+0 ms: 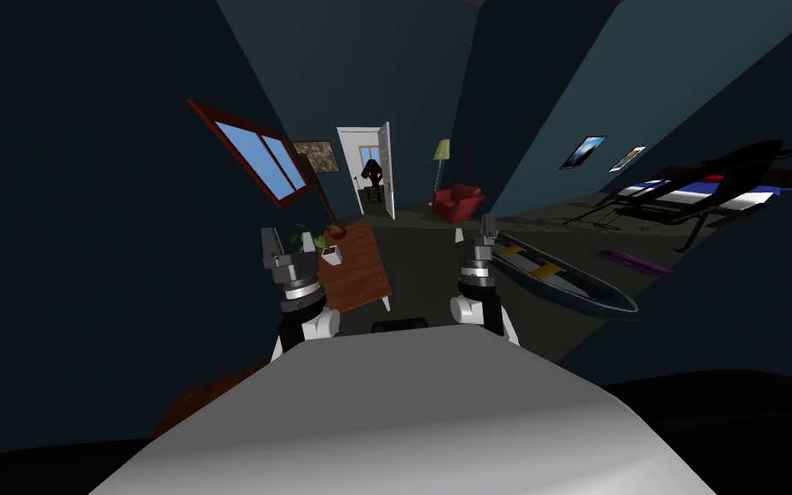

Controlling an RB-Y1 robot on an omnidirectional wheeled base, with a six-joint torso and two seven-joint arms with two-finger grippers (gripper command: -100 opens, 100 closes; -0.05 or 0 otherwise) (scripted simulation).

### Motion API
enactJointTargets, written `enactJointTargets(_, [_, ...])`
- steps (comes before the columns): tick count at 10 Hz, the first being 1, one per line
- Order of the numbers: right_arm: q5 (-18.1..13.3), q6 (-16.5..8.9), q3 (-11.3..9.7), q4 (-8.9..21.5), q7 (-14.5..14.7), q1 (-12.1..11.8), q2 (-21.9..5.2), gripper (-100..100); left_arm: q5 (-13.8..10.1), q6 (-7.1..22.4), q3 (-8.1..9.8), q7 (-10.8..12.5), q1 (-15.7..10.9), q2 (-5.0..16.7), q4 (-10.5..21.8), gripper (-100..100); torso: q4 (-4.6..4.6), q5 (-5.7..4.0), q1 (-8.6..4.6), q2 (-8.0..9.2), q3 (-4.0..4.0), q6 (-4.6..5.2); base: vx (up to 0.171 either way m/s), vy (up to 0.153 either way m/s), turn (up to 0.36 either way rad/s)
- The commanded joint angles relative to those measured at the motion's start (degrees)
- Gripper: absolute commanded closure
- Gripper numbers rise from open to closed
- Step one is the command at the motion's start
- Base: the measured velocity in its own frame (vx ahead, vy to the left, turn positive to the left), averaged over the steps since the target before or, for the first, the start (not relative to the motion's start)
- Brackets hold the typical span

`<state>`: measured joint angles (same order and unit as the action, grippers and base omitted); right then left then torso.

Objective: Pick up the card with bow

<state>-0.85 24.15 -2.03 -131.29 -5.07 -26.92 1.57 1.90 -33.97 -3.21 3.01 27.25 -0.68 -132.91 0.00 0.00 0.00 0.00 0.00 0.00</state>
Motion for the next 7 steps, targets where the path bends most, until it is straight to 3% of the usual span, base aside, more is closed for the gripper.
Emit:
enactJointTargets(1, [0.0,0.0,0.0,0.0,0.0,0.0,0.0,0,-2.0,0.2,-0.33,0.3,0.0,1.3,0.8,-100,0.0,0.0,0.0,0.0,0.0,0.0,0.005,-0.024,-0.021])
enactJointTargets(7, [0.0,0.0,0.0,0.0,0.0,0.0,0.0,0,-11.3,1.5,-1.8,1.9,0.1,5.4,4.9,-100,-0.01,-0.04,-0.16,-0.05,-0.03,0.0,0.012,-0.048,-0.035])
